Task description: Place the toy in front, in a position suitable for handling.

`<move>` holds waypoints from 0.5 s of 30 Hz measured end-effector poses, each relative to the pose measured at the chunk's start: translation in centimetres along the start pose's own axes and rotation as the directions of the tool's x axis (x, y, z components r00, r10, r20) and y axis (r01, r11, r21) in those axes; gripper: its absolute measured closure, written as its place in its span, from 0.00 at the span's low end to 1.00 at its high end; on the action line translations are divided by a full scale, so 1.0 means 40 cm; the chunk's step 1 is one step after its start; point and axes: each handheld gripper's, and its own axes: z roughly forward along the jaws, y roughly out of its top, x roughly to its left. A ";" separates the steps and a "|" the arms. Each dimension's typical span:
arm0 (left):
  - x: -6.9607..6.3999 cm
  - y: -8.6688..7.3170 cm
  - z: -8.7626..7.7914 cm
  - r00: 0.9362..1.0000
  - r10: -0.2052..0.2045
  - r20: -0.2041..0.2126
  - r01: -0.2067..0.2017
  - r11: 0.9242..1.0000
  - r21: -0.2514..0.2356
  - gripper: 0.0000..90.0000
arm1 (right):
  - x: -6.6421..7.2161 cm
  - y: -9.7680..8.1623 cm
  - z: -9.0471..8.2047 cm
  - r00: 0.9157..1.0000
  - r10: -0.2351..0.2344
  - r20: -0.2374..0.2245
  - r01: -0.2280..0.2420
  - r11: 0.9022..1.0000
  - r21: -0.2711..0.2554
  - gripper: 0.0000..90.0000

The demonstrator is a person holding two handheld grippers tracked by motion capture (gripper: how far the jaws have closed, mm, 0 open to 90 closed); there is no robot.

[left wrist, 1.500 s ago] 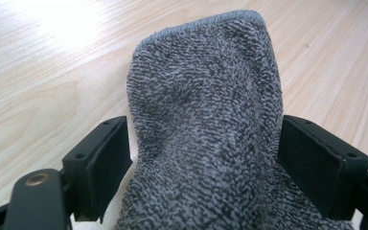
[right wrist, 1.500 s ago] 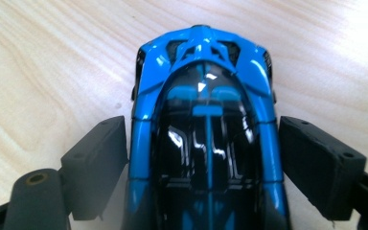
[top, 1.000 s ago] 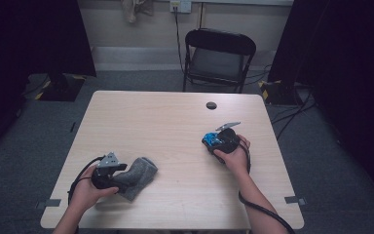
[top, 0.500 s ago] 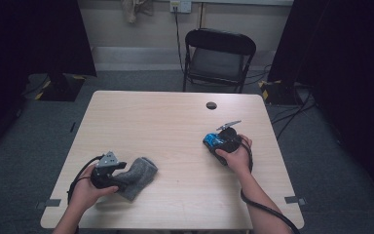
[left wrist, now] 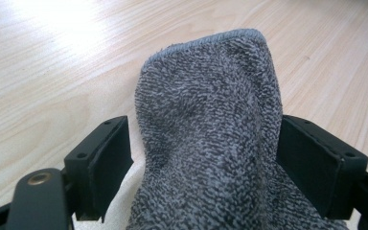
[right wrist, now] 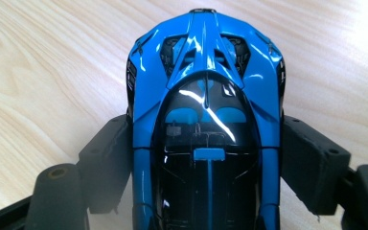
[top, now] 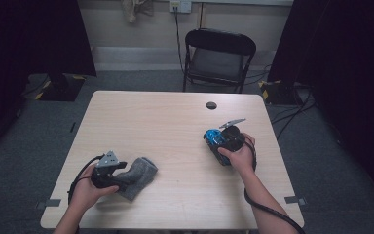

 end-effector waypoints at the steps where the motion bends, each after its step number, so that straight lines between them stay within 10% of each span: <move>1: 0.000 0.000 0.000 1.000 0.002 0.001 -0.002 1.000 0.000 0.21 | 0.001 0.003 -0.003 1.000 -0.005 -0.003 0.005 1.000 -0.001 0.28; 15: -0.003 0.002 0.003 1.000 -0.001 0.004 0.001 1.000 -0.002 0.21 | 0.026 0.022 -0.042 0.999 -0.013 -0.030 0.011 0.998 -0.061 0.28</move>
